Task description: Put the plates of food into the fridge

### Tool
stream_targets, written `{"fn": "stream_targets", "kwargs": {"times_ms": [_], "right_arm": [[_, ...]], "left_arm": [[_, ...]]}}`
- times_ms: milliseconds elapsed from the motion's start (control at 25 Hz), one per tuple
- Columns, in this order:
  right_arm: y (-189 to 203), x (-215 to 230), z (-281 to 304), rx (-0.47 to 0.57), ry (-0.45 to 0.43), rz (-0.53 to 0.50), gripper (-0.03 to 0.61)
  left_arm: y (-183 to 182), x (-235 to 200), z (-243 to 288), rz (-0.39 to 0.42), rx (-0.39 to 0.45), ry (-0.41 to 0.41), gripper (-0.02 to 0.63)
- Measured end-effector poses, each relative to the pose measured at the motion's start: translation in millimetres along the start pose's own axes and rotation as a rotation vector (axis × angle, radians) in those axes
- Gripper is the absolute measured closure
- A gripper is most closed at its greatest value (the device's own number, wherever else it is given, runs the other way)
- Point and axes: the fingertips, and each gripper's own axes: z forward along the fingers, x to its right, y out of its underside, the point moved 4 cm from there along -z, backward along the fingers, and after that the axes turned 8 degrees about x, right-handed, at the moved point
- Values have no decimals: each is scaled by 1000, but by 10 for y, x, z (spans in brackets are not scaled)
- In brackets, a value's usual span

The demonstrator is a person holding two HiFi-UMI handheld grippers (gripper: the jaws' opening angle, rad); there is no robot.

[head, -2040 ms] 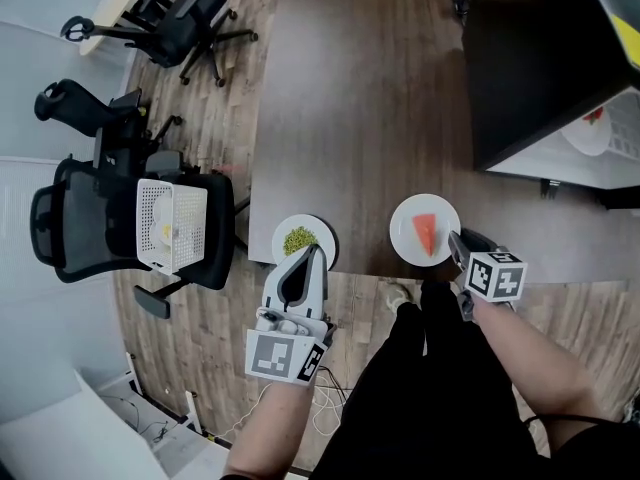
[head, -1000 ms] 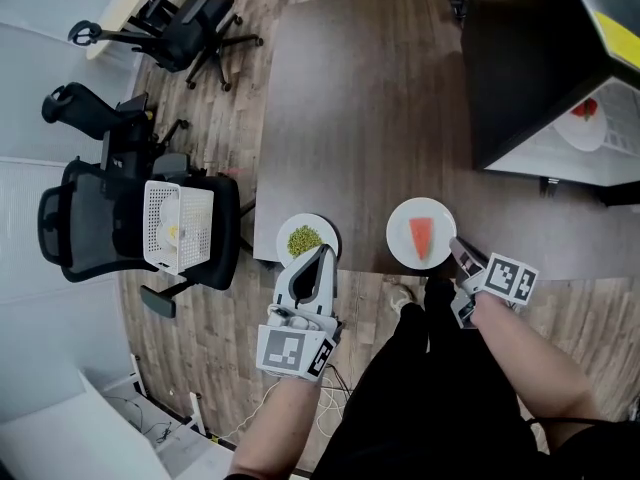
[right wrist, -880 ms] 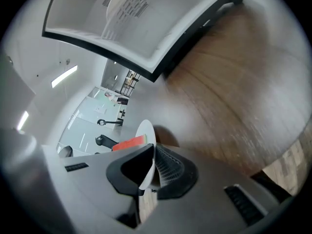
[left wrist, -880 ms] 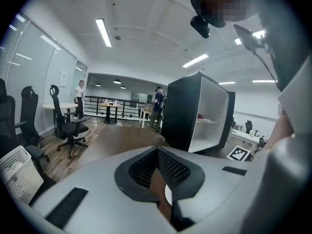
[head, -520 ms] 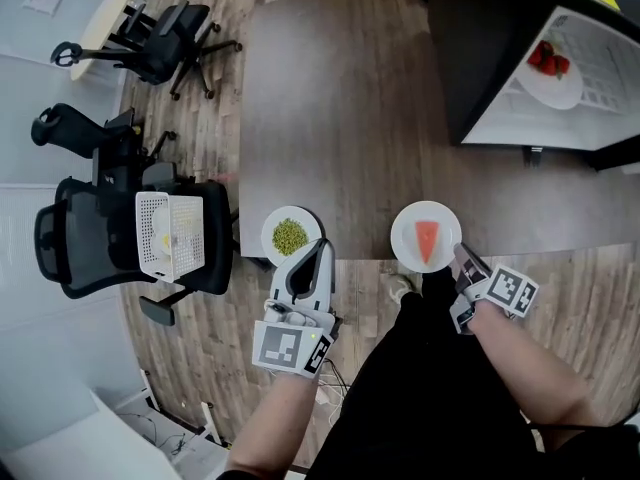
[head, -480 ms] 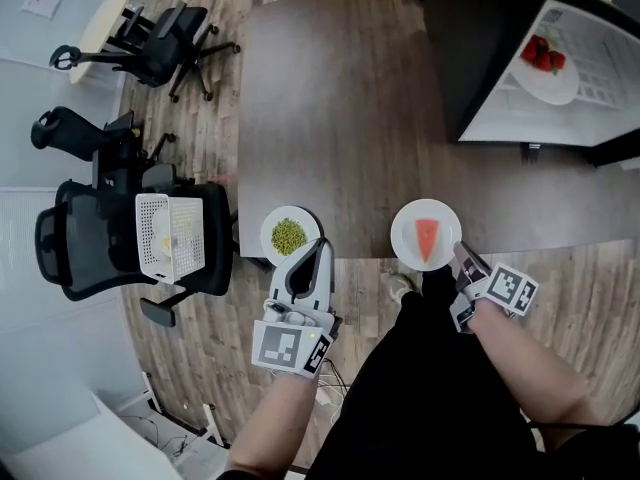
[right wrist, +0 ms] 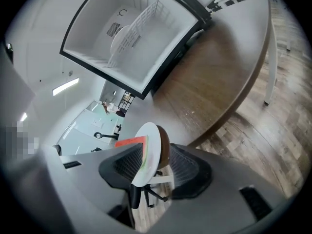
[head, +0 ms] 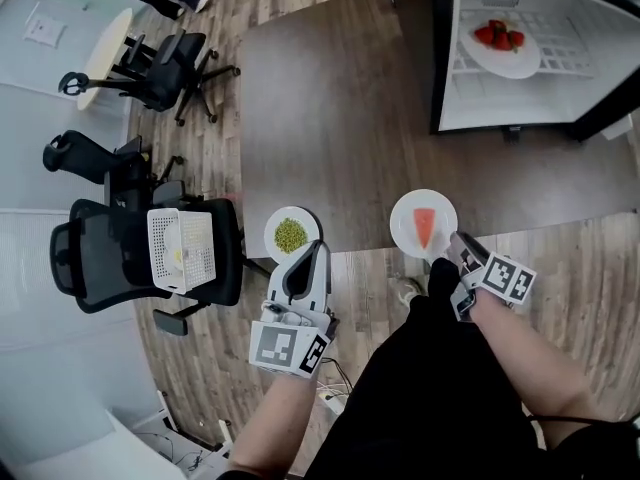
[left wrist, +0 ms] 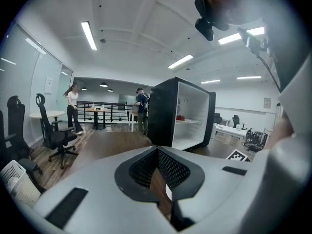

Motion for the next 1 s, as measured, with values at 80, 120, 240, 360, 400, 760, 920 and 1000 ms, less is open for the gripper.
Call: {"fn": "stream_targets", "kwargs": {"times_ms": [80, 120, 240, 360, 400, 760, 920, 1000], "right_arm": [[40, 45, -72, 8, 1, 34, 430], [77, 57, -90, 7, -11, 60, 430], [221, 59, -82, 4, -54, 137, 430], [374, 87, -41, -1, -70, 167, 430], [410, 99, -21, -2, -76, 171, 430], [529, 164, 233, 54, -147, 256, 430], [580, 173, 241, 92, -168, 320, 449], [588, 177, 220, 95, -160, 315, 472]], "left_arm": [[-17, 59, -48, 6, 0, 7, 611], [-23, 88, -67, 10, 0, 11, 611], [-39, 153, -122, 23, 1, 20, 611], [-35, 189, -205, 42, -2, 25, 611], [-28, 185, -236, 47, -4, 21, 611], [66, 40, -553, 69, -35, -26, 611], [56, -25, -628, 83, -33, -34, 611], [58, -51, -618, 85, -30, -34, 611]]}}
